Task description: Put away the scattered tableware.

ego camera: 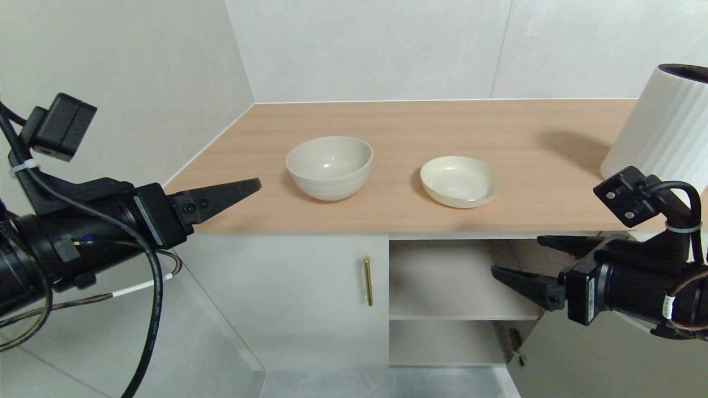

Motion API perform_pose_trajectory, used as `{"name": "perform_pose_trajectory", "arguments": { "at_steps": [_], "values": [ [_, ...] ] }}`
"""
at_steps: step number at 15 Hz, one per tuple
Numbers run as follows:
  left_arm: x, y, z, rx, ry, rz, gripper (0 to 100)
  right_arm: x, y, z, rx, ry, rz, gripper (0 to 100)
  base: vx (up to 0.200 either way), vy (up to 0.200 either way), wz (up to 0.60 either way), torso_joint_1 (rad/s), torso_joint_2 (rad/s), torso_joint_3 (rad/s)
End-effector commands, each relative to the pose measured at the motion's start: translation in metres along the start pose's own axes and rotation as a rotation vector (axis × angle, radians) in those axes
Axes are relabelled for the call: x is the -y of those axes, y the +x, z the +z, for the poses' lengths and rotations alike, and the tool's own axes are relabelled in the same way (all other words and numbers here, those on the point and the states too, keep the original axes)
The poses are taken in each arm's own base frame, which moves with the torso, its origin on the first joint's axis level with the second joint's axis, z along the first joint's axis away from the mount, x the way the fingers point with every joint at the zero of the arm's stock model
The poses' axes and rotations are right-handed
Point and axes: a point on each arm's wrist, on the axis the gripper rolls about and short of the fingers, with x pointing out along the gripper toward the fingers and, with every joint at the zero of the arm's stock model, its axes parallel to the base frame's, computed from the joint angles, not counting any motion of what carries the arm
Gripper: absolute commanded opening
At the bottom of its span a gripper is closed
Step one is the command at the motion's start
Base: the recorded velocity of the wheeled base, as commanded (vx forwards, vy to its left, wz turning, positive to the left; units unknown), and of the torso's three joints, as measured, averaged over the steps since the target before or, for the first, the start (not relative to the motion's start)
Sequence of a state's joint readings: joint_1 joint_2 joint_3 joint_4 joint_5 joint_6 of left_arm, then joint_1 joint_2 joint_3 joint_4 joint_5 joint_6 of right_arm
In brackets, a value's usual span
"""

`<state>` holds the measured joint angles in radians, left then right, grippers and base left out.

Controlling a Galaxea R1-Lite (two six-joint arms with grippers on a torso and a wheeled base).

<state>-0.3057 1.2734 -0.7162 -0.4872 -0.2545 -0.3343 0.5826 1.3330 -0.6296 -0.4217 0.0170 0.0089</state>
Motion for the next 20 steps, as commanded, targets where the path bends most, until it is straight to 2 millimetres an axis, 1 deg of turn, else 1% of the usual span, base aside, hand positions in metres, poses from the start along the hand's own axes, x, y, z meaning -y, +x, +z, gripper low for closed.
{"name": "perform_pose_trajectory", "arguments": {
  "at_steps": [1,3,4,5,6,7,8,9,10,11,12,13,14,15,16,17,18,20],
  "values": [
    [-0.001,0.002,-0.001,-0.006,-0.002,0.002,100,0.0,0.003,-0.002,-0.011,0.0,0.002,100,0.0,0.0,0.0,0.242,-0.49,-0.266],
    [-0.002,0.004,-0.003,-0.016,-0.002,0.004,100,0.0,0.008,-0.003,-0.017,-0.001,0.002,100,0.0,0.0,0.0,0.202,-0.44,-0.224],
    [-0.003,0.01,-0.002,-0.018,0.0,0.005,100,0.001,0.017,-0.004,-0.005,-0.012,-0.004,100,0.0,0.0,0.0,0.1,-0.2,-0.11],
    [-0.003,0.014,0.002,-0.013,0.001,0.001,100,0.002,0.023,0.001,0.03,-0.03,-0.014,100,0.0,0.0,0.0,0.061,-0.1,-0.046],
    [-0.002,0.022,0.011,0.003,0.007,-0.002,100,0.007,0.034,0.018,0.088,-0.024,-0.038,100,0.0,0.0,0.0,0.036,-0.07,-0.036],
    [-0.001,0.029,0.019,0.012,0.011,-0.005,100,0.017,0.046,0.032,0.09,-0.009,-0.087,100,0.0,0.0,0.0,0.0,0.0,0.0],
    [-0.001,0.029,0.019,0.012,0.011,-0.005,100,0.017,0.046,0.032,0.09,-0.009,-0.087,100,0.0,0.0,0.0,0.0,0.0,0.0],
    [-0.005,0.036,0.033,-0.023,-0.002,0.034,100,0.031,0.061,0.058,0.042,0.027,-0.179,100,0.0,0.0,0.0,0.0,0.0,0.0],
    [-0.006,0.041,0.042,-0.091,-0.021,0.068,100,0.035,0.066,0.079,0.02,0.087,-0.198,100,0.0,0.0,0.0,0.0,0.0,0.0],
    [-0.007,0.045,0.049,-0.156,-0.026,0.097,100,0.036,0.065,0.091,0.009,0.149,-0.206,100,0.0,0.0,0.0,0.0,0.0,0.0],
    [-0.007,0.049,0.057,-0.22,-0.03,0.137,100,0.036,0.064,0.092,-0.013,0.215,-0.228,100,0.0,0.0,0.0,0.0,0.0,0.0],
    [-0.008,0.055,0.062,-0.276,-0.041,0.196,100,0.037,0.069,0.088,-0.027,0.239,-0.244,100,0.0,0.0,0.0,0.0,0.0,0.0],
    [-0.01,0.06,0.063,-0.298,-0.042,0.241,100,0.038,0.071,0.088,-0.026,0.239,-0.257,100,0.0,0.0,0.0,0.0,0.0,0.0],
    [-0.011,0.086,0.045,-0.336,-0.013,0.397,100,0.039,0.071,0.093,-0.004,0.241,-0.305,100,0.0,0.0,0.0,0.0,0.0,0.0],
    [-0.01,0.096,0.037,-0.338,0.001,0.447,100,0.04,0.07,0.093,-0.002,0.24,-0.318,100,0.0,0.0,0.0,0.0,0.0,0.0],
    [-0.006,0.123,0.023,-0.239,-0.009,0.574,100,0.04,0.07,0.093,0.002,0.239,-0.358,100,0.0,0.0,0.0,0.0,0.0,0.0],
    [0.0,0.133,0.021,-0.163,-0.022,0.573,100,0.041,0.07,0.093,0.005,0.24,-0.37,100,0.0,0.0,0.0,0.0,0.0,0.0],
    [0.002,0.137,0.019,-0.14,-0.022,0.556,100,0.041,0.07,0.093,0.005,0.242,-0.37,100,0.0,0.0,0.0,0.0,0.0,0.0]
  ]
}}
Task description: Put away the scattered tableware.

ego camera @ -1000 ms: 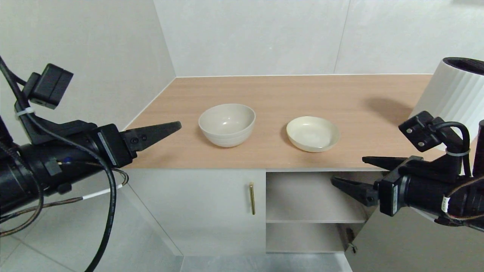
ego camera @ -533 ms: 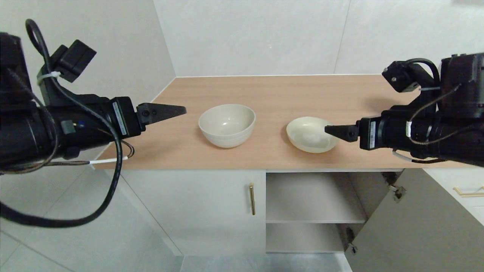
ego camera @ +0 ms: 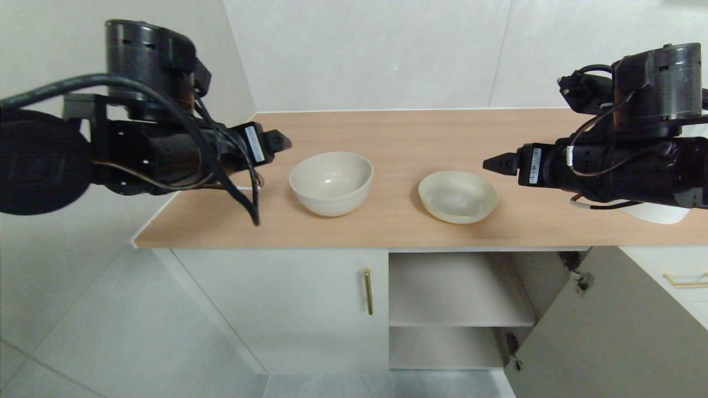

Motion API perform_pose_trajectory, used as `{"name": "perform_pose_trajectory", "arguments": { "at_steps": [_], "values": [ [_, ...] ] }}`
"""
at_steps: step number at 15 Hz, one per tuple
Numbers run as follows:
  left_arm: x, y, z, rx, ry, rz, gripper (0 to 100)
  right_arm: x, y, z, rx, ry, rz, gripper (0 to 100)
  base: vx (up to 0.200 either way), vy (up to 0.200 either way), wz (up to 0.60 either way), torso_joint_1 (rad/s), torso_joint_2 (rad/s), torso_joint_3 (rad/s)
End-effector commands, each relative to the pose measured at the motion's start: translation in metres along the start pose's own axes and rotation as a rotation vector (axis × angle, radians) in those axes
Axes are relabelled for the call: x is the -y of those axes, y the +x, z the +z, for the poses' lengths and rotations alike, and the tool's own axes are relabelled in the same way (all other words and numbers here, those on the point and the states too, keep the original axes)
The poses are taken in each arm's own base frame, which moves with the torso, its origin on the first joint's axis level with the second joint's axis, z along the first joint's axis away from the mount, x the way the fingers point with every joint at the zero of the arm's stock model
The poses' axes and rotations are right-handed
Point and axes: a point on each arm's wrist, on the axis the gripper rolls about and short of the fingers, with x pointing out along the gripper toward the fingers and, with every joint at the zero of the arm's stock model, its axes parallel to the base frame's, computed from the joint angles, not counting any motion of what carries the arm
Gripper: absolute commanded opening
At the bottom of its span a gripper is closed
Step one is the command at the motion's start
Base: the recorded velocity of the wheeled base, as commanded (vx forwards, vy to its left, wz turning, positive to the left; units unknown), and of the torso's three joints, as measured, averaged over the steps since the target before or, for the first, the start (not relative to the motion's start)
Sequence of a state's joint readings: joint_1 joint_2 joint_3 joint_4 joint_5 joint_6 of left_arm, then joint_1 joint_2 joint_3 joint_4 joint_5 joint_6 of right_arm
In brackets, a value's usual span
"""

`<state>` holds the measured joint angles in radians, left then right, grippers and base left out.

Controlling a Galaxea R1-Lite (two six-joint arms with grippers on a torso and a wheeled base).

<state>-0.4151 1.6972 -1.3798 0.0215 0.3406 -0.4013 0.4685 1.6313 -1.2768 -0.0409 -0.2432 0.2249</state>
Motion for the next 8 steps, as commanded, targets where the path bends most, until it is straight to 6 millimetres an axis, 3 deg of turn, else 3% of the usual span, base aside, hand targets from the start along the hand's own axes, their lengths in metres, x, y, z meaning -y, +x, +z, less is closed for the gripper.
{"name": "perform_pose_trajectory", "arguments": {
  "at_steps": [1,8],
  "values": [
    [0.009,0.026,-0.026,-0.076,0.033,0.007,100,0.0,0.003,-0.002,-0.006,-0.001,-0.003,100,0.0,0.0,0.0,0.0,0.0,0.0],
    [0.008,0.045,-0.037,-0.124,0.072,-0.004,100,0.004,0.009,-0.005,-0.022,-0.001,-0.018,100,0.0,0.0,0.0,0.0,0.0,0.0]
  ]
}}
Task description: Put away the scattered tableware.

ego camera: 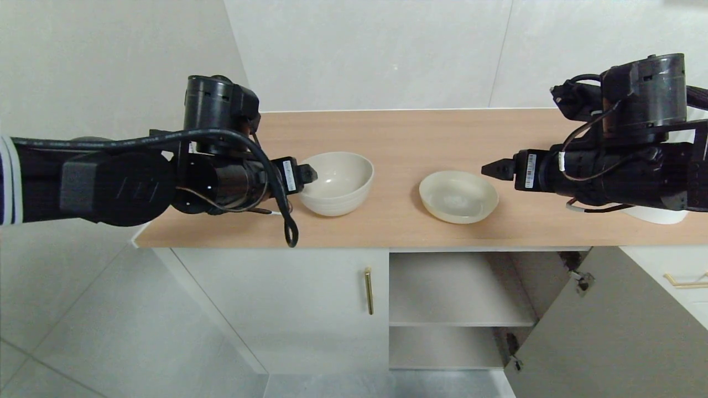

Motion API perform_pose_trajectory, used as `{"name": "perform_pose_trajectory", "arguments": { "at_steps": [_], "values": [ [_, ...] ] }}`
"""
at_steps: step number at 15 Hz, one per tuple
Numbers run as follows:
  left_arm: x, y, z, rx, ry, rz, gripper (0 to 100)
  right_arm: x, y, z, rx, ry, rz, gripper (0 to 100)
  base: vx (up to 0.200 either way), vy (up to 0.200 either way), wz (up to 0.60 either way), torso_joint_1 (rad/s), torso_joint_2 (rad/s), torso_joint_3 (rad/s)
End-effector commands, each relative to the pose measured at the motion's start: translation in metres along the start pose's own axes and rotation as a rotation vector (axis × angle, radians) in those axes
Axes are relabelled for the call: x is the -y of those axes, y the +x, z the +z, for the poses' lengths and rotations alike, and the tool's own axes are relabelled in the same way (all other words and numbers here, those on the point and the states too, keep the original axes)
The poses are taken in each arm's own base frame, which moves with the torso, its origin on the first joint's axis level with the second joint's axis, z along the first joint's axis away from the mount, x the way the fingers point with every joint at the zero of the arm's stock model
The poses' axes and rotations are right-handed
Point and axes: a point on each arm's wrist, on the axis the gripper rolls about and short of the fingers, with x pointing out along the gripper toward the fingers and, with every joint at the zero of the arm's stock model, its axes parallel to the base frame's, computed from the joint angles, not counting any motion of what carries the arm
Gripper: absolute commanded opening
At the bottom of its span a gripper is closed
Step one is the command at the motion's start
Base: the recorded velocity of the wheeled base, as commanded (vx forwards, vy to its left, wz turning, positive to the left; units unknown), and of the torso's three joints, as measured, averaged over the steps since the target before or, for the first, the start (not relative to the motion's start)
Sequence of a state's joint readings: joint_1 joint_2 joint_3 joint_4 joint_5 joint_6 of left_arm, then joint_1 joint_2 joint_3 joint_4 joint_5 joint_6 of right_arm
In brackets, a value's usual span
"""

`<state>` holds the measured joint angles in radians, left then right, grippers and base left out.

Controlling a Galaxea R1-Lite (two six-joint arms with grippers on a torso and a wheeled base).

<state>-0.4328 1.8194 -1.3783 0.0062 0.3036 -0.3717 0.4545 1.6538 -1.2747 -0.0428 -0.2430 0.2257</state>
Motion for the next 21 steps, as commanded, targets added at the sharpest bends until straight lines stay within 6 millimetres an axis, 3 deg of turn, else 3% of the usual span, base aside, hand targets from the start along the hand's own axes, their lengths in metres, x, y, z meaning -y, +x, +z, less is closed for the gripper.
{"name": "perform_pose_trajectory", "arguments": {
  "at_steps": [1,4,5,10,14,16,21],
  "values": [
    [0.0,0.007,-0.003,-0.013,0.003,0.007,100,0.0,0.001,-0.001,-0.004,-0.001,-0.001,100,0.0,0.0,0.0,0.0,0.0,0.0],
    [0.0,0.013,-0.005,-0.021,0.005,0.011,100,0.0,0.001,-0.001,-0.004,-0.002,0.001,100,0.0,0.0,0.0,0.0,0.0,0.0],
    [0.0,0.015,-0.006,-0.025,0.006,0.013,0,0.0,0.001,-0.001,-0.004,-0.002,0.001,100,0.0,0.0,0.0,0.0,0.0,0.0],
    [0.002,0.017,-0.003,0.019,-0.015,-0.008,0,0.0,0.001,-0.001,-0.004,-0.002,0.001,100,0.0,0.0,0.0,0.0,0.0,0.0],
    [-0.002,-0.023,0.008,0.076,-0.045,-0.101,0,-0.001,0.004,-0.002,-0.011,-0.003,-0.002,100,0.0,0.0,0.0,0.0,0.0,0.0],
    [-0.005,-0.043,0.008,0.058,-0.041,-0.228,0,-0.003,0.021,-0.009,-0.035,-0.012,-0.043,100,0.0,0.0,0.0,0.0,0.0,0.0],
    [-0.006,-0.045,0.007,0.048,-0.039,-0.253,0,-0.002,0.07,-0.023,-0.062,0.02,-0.206,100,0.0,0.0,0.0,0.0,0.0,0.0]
  ]
}}
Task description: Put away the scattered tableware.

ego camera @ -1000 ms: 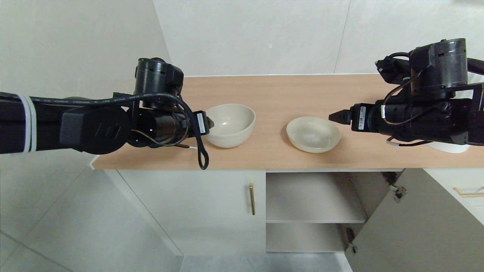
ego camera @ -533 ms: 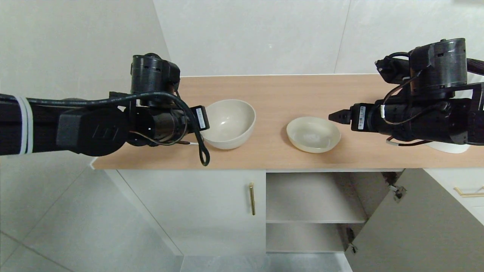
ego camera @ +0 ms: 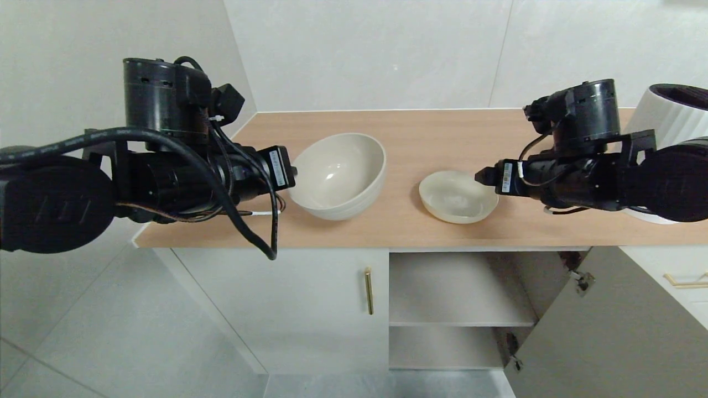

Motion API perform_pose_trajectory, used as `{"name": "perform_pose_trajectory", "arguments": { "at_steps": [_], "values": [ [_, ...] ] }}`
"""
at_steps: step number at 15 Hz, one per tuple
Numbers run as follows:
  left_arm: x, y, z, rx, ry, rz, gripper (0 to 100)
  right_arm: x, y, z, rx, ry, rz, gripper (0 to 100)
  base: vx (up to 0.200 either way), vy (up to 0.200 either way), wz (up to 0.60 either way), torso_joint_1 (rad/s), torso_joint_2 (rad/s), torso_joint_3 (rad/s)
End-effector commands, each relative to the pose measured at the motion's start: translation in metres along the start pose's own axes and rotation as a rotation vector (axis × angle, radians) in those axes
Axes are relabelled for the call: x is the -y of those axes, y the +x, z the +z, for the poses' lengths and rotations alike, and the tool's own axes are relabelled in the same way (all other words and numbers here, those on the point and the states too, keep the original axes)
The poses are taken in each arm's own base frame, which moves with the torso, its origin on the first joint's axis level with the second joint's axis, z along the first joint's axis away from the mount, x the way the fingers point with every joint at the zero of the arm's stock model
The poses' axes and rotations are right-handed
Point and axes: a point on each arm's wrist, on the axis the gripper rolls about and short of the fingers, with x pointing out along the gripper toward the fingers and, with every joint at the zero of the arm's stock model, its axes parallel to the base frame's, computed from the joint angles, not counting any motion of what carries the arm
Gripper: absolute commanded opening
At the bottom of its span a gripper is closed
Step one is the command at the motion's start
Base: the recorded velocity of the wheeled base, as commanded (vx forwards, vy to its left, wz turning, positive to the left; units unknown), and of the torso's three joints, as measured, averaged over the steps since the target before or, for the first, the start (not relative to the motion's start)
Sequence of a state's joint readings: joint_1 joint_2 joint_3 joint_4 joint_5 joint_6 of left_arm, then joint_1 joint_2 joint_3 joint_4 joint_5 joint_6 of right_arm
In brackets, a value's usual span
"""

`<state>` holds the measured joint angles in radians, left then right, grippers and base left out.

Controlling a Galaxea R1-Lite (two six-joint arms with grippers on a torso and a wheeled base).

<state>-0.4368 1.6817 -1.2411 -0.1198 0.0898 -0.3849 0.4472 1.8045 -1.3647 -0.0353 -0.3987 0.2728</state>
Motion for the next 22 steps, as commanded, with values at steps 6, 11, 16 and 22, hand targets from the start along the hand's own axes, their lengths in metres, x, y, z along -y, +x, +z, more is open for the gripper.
{"name": "perform_pose_trajectory", "arguments": {
  "at_steps": [6,11,16,22],
  "values": [
    [0.0,-0.002,0.0,-0.001,0.015,0.001,0,0.002,0.039,-0.017,-0.058,-0.014,-0.065,100,0.0,0.0,0.0,0.0,0.0,0.0],
    [-0.001,-0.001,-0.003,-0.011,0.039,0.005,0,0.001,0.039,-0.018,-0.06,-0.013,-0.058,0,0.0,0.0,0.0,0.0,0.0,0.0],
    [-0.001,-0.004,-0.002,-0.003,0.037,0.005,0,0.0,0.039,-0.018,-0.063,-0.013,-0.051,0,0.0,0.0,0.0,0.0,0.0,0.0],
    [0.002,-0.036,-0.012,-0.018,0.049,-0.025,0,0.009,-0.023,-0.005,-0.163,0.061,0.12,0,0.0,0.0,0.0,0.0,0.0,0.0]
  ]
}}
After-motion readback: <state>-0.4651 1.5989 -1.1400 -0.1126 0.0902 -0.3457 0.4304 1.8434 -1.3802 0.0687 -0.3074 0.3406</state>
